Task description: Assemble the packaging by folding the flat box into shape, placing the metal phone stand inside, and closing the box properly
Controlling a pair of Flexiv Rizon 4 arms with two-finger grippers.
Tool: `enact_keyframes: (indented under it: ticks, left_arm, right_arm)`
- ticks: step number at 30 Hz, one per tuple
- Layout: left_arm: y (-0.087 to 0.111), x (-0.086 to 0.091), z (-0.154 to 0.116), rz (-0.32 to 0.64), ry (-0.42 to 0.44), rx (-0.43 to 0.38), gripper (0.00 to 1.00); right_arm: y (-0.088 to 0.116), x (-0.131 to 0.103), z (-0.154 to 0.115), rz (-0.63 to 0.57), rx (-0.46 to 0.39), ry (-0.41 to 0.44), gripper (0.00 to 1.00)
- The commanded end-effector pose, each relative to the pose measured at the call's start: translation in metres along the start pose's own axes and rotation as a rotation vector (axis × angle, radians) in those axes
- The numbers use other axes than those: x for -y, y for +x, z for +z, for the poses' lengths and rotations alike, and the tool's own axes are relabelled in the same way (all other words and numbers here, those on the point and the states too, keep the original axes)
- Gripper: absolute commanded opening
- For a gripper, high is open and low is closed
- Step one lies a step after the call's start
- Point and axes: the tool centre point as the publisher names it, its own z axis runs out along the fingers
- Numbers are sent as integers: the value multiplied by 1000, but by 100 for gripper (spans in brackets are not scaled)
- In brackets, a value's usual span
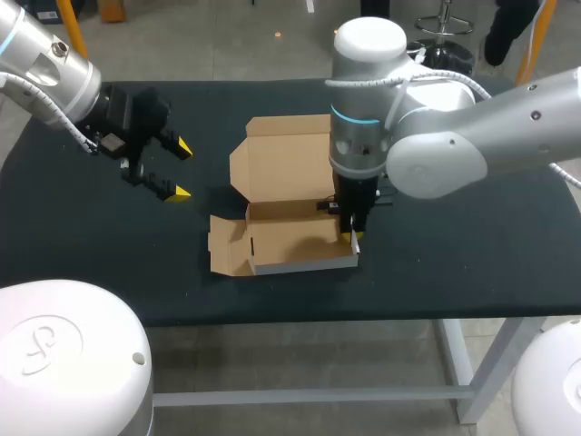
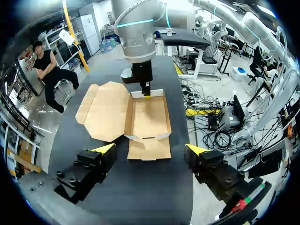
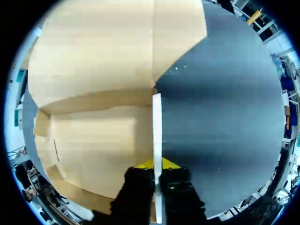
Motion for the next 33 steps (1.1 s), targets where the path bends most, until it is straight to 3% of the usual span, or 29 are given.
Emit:
enact_keyframes:
  ticks: [1, 21, 24, 28, 33]
  left_arm:
    - [0, 0, -1, -1, -5, -2, 100]
    - [-3, 2, 1, -19, -15, 3, 100]
    - [-12, 1, 5, -184, 5, -39, 100]
    - [-17, -5, 5, -460, -3, -17, 100]
    - [-20, -9, 14, -992, -37, -14, 100]
  right_arm:
    - [1, -3, -1, 3, 3, 14, 0]
    - [1, -3, -1, 3, 3, 14, 0]
    - [1, -3, -1, 3, 3, 14, 0]
    - [1, -3, -1, 3, 3, 14, 0]
    - [1, -3, -1, 3, 3, 14, 0]
